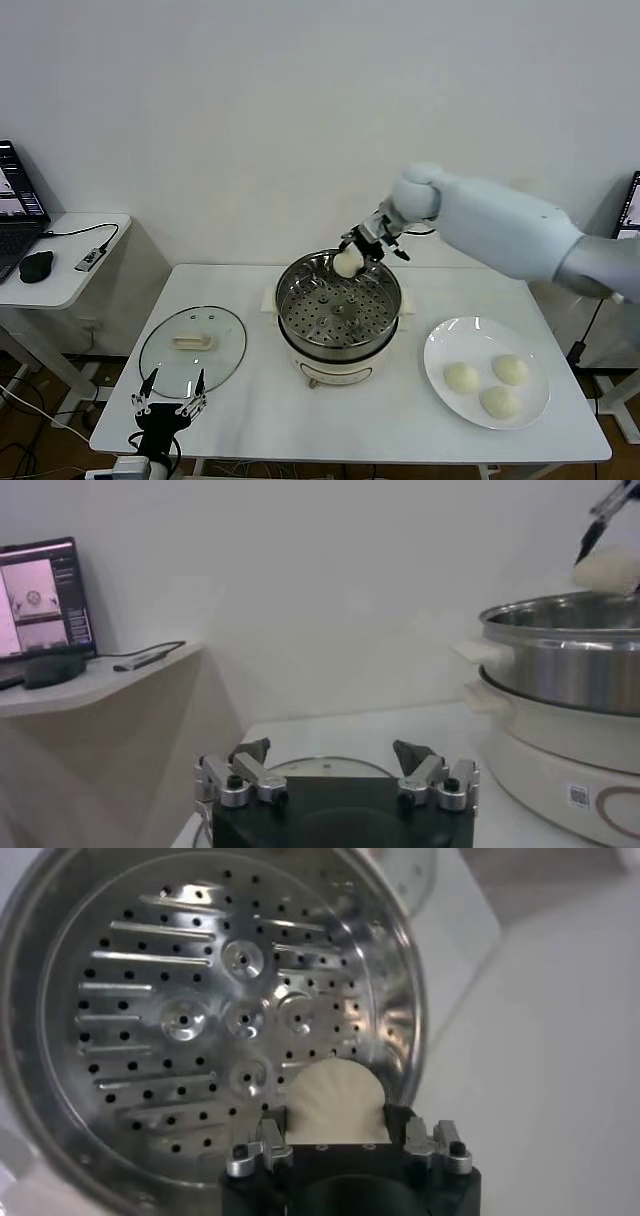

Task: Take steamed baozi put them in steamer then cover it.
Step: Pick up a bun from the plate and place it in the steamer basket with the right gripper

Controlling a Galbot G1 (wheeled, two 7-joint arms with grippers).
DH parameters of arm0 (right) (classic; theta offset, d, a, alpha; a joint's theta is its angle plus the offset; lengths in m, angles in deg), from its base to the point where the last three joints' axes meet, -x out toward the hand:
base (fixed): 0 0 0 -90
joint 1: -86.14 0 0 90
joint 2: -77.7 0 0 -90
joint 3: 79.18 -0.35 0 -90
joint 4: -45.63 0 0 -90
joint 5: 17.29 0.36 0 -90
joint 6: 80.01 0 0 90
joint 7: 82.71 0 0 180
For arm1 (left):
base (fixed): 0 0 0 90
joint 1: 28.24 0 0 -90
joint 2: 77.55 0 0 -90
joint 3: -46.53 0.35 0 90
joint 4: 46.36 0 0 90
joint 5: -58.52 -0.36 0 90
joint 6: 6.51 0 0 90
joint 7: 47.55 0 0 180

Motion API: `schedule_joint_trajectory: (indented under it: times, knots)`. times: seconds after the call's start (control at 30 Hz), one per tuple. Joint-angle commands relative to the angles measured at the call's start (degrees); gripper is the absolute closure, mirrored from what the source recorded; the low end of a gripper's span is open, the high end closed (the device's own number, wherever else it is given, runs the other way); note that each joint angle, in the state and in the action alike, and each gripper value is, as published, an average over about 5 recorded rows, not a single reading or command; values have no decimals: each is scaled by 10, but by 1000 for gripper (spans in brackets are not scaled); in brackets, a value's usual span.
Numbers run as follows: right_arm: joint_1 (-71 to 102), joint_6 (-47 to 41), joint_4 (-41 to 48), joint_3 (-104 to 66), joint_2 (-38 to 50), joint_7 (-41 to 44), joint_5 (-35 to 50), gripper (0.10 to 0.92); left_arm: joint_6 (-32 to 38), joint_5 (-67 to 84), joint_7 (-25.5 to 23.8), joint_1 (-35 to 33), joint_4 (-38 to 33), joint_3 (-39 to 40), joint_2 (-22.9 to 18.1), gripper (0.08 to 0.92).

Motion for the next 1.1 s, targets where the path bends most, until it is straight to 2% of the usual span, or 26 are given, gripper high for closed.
schedule_joint_trajectory:
  times: [0.03, 0.57, 0.67, 0.77, 0.83, 0.93, 1.0, 1.1]
  knots:
    - [10, 118, 57, 23, -63, -21, -123, 423, 2, 8, 1, 2, 3, 0, -1, 177]
    - [36, 191, 108, 5, -87, -57, -226, 412, 2, 5, 0, 6, 8, 2, -3, 177]
    - [38, 198, 108, 3, -85, -65, -233, 370, 2, 4, 1, 6, 8, 4, -5, 177]
    - [33, 201, 103, -1, -80, -68, -228, 290, 2, 3, 1, 6, 7, 5, -6, 177]
    - [25, 197, 95, -3, -73, -66, -215, 240, 1, 1, 1, 6, 5, 6, -7, 177]
    - [1, 170, 68, -2, -53, -54, -167, 208, 1, 0, 1, 5, 1, 7, -7, 177]
    - [-25, 121, 33, 7, -29, -36, -113, 204, 0, -1, 0, 3, -4, 6, -7, 177]
    - [-67, 3, -48, 28, 28, 2, 3, 203, -1, -1, -1, -1, -12, 4, -5, 177]
